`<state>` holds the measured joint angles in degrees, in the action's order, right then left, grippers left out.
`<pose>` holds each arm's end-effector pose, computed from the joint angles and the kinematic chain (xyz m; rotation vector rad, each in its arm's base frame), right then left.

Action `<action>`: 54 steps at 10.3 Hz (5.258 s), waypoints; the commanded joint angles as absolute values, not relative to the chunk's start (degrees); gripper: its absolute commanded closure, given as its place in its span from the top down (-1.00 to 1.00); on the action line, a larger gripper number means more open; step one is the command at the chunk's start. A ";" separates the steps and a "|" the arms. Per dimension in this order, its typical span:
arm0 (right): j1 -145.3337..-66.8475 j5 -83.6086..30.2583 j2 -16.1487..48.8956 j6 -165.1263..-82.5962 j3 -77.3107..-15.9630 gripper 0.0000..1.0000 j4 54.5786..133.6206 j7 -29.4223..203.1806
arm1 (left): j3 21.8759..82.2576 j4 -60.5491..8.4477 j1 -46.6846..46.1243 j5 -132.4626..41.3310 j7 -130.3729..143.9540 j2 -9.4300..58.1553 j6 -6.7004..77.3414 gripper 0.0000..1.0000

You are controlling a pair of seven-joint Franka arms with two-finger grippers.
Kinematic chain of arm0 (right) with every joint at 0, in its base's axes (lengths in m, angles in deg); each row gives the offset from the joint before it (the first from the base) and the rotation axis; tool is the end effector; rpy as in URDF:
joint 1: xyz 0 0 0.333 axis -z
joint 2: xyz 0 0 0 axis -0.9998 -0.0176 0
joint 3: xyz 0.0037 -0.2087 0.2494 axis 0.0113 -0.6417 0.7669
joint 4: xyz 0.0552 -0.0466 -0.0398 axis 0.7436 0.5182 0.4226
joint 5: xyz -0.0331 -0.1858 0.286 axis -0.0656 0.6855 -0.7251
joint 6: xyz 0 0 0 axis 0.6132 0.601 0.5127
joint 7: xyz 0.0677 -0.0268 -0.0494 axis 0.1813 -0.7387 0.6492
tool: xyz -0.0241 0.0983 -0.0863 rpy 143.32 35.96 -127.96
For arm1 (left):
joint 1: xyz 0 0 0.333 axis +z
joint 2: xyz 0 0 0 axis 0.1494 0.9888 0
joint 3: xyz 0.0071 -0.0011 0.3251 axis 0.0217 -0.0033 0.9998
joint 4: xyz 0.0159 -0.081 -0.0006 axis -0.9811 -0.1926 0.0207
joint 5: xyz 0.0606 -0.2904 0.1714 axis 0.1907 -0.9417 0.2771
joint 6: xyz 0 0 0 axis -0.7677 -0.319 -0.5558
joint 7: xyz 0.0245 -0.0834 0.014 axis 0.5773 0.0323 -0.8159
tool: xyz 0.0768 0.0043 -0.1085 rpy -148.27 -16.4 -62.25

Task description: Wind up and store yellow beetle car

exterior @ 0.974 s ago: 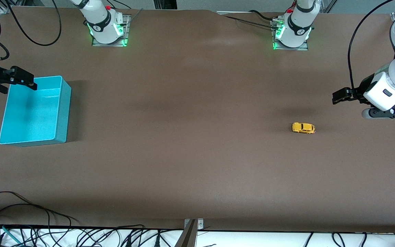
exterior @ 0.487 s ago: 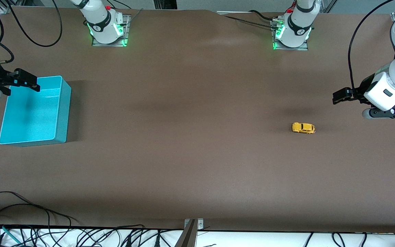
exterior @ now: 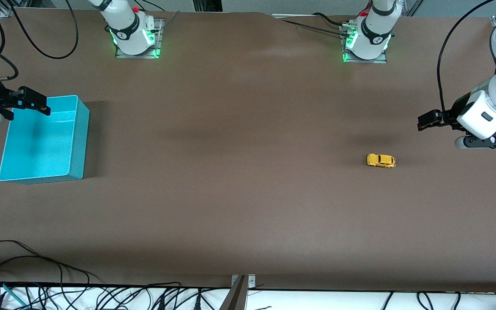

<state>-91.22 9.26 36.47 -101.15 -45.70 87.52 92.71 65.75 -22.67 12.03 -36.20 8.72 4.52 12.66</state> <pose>0.5216 -0.0173 0.5648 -3.1136 -0.2316 0.0784 0.5267 -0.0078 0.5167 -3.1282 -0.0912 0.2098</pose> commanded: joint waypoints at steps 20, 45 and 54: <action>-91.37 10.08 36.41 -100.70 -45.23 1.00 87.98 92.75 | 65.73 -21.87 12.02 -35.34 9.29 5.24 11.32 1.00; -91.10 9.99 36.41 -100.17 -45.76 1.00 88.59 93.36 | 65.91 -21.61 13.34 -37.01 -5.00 9.54 11.59 1.00; -91.19 9.99 36.23 -100.53 -45.67 1.00 88.59 93.27 | 65.82 -33.80 15.19 -37.72 -63.78 15.53 27.62 1.00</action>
